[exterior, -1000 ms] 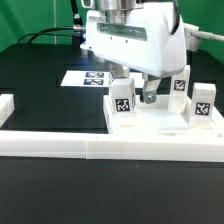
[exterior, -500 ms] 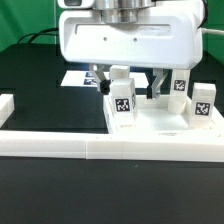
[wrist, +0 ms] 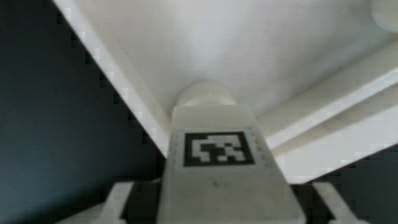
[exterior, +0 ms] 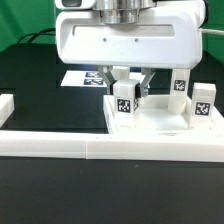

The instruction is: Assemble square table

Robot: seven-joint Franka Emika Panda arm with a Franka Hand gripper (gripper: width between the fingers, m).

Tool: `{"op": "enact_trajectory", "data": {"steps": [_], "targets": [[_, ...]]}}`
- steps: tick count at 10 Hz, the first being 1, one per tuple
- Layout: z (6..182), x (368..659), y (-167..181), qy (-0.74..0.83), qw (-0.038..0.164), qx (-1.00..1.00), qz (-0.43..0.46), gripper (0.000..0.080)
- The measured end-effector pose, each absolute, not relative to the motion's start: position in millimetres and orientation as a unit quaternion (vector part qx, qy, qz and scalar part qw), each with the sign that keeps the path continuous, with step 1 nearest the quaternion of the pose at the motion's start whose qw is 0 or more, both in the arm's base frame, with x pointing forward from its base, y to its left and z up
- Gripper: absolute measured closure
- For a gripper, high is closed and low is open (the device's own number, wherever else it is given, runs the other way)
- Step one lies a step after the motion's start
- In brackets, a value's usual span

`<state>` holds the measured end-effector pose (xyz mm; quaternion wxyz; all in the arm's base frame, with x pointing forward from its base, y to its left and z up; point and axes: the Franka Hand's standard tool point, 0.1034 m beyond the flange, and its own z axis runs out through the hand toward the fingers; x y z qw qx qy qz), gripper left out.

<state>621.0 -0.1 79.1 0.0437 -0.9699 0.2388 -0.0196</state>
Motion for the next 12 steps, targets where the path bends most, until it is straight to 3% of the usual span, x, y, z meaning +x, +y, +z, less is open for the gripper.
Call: {"op": "enact_trajectory", "data": {"steps": [4, 8, 10, 12], "targets": [[78.7, 620.8, -1.0, 0.371, 0.047, -0.927, -0.013, 0.0511], [77.7, 620.8, 0.7, 0.599, 0.047, -0.799, -0.003, 0.0509], [76.9, 619.6, 3.6, 0.721, 0.073, -0.689, 0.0, 0.0509], [76.6, 619.9, 4.3, 0.77, 0.08, -0.633, 0.006, 0.0509]]}}
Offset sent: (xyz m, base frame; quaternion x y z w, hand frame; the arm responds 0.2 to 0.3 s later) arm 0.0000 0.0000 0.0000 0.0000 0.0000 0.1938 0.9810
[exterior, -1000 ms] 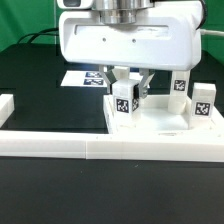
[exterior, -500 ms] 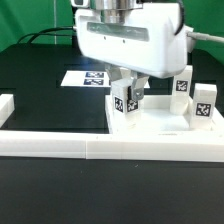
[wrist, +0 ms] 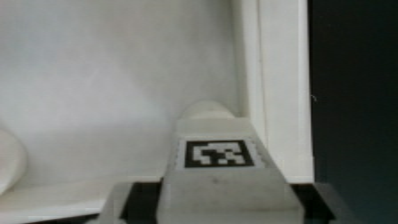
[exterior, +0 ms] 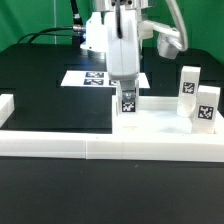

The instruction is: Assemble square table

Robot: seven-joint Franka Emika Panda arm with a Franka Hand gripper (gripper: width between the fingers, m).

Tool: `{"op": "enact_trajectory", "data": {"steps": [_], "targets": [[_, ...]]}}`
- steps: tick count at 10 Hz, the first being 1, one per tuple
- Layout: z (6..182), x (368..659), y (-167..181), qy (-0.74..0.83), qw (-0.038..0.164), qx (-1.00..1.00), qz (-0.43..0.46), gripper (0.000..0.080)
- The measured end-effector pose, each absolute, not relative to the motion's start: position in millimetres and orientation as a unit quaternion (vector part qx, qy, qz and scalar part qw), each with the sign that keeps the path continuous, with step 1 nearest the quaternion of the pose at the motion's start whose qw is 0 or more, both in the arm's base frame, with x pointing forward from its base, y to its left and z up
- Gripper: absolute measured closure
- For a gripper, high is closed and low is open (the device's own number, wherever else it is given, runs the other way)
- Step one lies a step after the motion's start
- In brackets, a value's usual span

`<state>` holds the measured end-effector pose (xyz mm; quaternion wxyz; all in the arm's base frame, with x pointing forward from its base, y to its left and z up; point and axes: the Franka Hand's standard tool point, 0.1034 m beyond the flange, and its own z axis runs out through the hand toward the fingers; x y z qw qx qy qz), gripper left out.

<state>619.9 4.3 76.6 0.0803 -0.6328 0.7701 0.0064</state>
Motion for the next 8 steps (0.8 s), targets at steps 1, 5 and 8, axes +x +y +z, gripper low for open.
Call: {"op": "enact_trajectory", "data": {"steps": [1, 5, 8], "targets": [[76.5, 620.1, 5.0, 0.786, 0.081, -0.613, 0.007, 0.0509], [74.9, 618.5, 8.7, 0.703, 0.078, -0.707, 0.005, 0.0191], [73.2, 616.2, 15.8, 0.571, 0.073, -0.818, 0.01, 0.0152]]}}
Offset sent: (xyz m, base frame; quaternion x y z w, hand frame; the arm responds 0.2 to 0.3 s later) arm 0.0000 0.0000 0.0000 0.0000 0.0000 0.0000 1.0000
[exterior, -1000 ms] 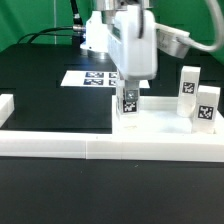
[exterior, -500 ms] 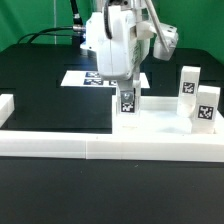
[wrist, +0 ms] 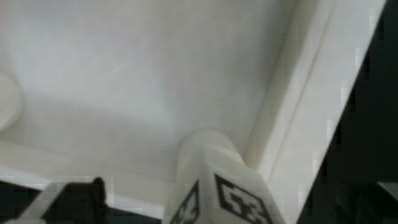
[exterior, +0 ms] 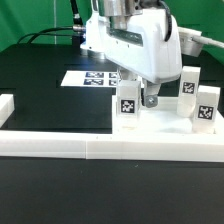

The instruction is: Assemble square table

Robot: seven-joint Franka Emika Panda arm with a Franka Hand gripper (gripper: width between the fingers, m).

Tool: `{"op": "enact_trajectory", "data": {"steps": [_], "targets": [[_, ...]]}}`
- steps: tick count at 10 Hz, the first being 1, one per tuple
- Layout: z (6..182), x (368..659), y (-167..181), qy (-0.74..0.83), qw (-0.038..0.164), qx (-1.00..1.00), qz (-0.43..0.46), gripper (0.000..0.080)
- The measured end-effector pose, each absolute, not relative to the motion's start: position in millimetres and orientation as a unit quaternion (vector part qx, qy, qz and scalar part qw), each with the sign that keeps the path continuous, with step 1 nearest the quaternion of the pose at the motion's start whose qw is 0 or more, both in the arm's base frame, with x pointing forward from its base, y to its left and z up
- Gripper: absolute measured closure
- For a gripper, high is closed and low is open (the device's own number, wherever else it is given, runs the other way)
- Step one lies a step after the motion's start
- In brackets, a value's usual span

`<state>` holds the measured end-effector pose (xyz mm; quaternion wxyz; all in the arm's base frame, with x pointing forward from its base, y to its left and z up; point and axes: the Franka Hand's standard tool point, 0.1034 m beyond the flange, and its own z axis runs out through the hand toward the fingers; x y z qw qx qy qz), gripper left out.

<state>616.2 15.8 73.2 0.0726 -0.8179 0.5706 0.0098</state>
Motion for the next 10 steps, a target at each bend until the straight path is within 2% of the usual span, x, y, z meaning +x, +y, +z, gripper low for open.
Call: {"op": "enact_trajectory", "data": {"steps": [4, 5, 6, 10], "targets": [[73.1, 616.1, 14.6, 0.439, 0.072, -0.895, -0.001, 0.0151], [76.0, 618.8, 11.0, 0.327, 0.06, -0.943, -0.007, 0.0151], [76.7, 620.7, 12.0, 0.273, 0.057, -0.96, -0.012, 0.0151], [71.3, 619.7, 6.2, 0.165, 0.049, -0.985, -0.028, 0.0151]]}}
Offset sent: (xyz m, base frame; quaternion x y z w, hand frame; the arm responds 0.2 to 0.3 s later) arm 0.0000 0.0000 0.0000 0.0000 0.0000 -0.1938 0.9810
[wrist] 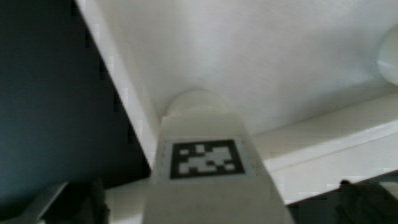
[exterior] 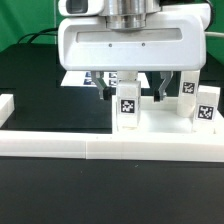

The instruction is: Assemble square table

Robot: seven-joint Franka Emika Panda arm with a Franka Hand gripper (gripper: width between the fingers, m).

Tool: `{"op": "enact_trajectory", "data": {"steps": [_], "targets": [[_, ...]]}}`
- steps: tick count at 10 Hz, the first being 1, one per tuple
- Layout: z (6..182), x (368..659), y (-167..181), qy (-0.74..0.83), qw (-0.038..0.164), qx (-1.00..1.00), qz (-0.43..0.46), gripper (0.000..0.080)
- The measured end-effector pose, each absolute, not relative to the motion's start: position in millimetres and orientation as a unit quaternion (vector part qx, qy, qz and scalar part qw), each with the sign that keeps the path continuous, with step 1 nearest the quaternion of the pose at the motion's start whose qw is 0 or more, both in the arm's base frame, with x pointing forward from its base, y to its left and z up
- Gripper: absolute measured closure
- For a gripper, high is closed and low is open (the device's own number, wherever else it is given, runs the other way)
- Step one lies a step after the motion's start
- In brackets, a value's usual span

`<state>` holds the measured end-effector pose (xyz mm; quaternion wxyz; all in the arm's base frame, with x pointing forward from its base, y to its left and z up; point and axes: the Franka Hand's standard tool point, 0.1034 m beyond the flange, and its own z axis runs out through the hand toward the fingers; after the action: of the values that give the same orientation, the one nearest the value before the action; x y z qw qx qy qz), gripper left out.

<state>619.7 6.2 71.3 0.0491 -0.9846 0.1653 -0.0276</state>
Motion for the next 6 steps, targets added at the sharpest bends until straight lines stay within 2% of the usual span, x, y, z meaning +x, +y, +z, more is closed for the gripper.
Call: {"op": "enact_trajectory", "data": {"steps": [1, 2, 3, 4, 6], "targets": [[71.6, 619.8, 7.2, 0.188, 0.05, -0.981, -0.026, 0.0271], [71.4, 619.8, 7.0, 0.186, 0.049, -0.981, -0.026, 0.0271], [71.4, 619.8, 7.5, 0.218, 0.052, -0.974, -0.025, 0.041], [71.4, 619.9, 7.4, 0.255, 0.053, -0.965, -0.023, 0.0509], [71.4, 620.0, 7.5, 0.318, 0.055, -0.946, -0.019, 0.0508]]}}
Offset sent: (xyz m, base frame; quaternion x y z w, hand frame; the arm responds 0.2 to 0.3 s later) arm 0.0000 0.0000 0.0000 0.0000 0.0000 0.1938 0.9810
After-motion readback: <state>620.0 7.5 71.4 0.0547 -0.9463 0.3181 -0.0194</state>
